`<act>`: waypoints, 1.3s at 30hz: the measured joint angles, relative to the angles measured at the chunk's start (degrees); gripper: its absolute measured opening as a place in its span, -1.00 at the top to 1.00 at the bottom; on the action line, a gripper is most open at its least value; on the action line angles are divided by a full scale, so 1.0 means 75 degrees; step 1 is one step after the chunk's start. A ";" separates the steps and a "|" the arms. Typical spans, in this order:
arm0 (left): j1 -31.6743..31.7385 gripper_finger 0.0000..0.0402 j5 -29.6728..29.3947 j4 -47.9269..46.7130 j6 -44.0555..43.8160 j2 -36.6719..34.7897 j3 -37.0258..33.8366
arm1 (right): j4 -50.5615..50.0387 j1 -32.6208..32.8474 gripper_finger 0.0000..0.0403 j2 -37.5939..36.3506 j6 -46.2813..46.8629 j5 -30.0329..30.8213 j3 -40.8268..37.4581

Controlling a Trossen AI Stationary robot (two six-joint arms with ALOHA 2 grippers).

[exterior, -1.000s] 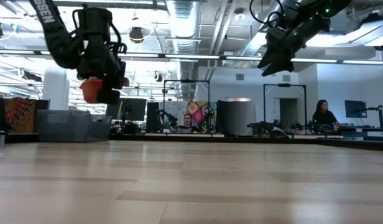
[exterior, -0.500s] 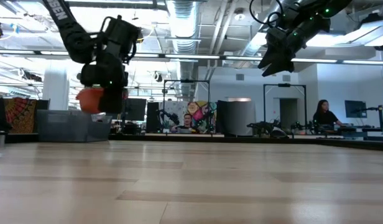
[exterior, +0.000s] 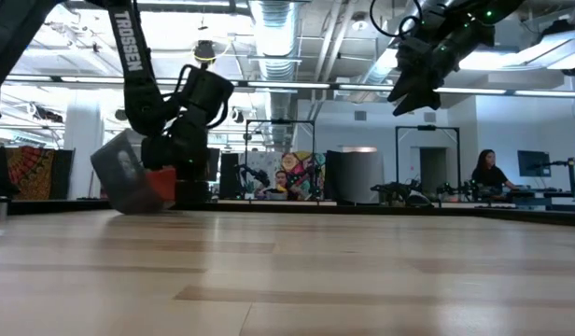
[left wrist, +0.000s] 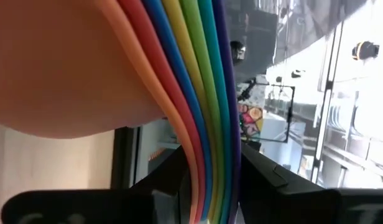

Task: Nest measuring cups in basket
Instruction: Put the stacked measuring cups into the black bin

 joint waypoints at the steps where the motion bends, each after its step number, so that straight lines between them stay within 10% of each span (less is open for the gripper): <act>1: 0.0000 0.59 -0.0003 0.0079 0.0123 0.0002 0.0000 | -0.0024 0.0017 -0.32 0.0000 -0.0005 0.0004 0.0000; 19: 0.0197 0.59 -0.0053 0.3074 0.4137 -0.0047 -0.0023 | -0.0060 0.0029 -0.32 0.0000 -0.0152 0.0054 0.0000; 39: 0.0522 0.59 0.0359 0.2795 0.3217 -0.0050 -0.1184 | -0.0165 0.0035 -0.32 0.0000 -0.0199 0.0056 0.0000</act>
